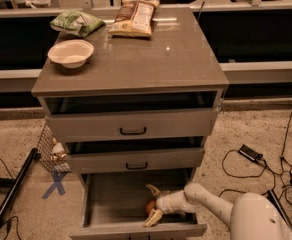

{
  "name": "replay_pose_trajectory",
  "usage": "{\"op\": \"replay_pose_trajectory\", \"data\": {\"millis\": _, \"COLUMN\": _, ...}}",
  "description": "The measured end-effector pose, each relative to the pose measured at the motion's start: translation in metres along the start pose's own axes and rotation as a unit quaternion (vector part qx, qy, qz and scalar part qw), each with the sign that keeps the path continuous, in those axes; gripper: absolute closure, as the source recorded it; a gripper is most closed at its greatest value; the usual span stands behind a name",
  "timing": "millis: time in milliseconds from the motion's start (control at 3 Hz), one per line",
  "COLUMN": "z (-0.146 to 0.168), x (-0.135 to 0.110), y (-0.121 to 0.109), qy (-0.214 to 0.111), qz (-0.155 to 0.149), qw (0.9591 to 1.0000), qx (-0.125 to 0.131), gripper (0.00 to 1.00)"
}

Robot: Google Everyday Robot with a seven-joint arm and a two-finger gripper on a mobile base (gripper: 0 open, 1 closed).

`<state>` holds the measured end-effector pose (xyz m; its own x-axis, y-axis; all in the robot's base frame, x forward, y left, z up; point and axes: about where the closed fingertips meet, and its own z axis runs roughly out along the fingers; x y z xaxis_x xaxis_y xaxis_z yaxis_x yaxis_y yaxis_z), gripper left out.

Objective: Place apple into bottom drawer

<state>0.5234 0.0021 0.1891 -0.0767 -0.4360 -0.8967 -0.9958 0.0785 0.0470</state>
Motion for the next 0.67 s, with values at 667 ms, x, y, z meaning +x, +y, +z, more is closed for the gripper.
{"op": "replay_pose_trajectory", "data": {"millis": 667, "z": -0.009, "x": -0.043, "y": 0.023, "qy": 0.004, "qz": -0.011, "qw": 0.9988, "qx": -0.048, "gripper": 0.0}}
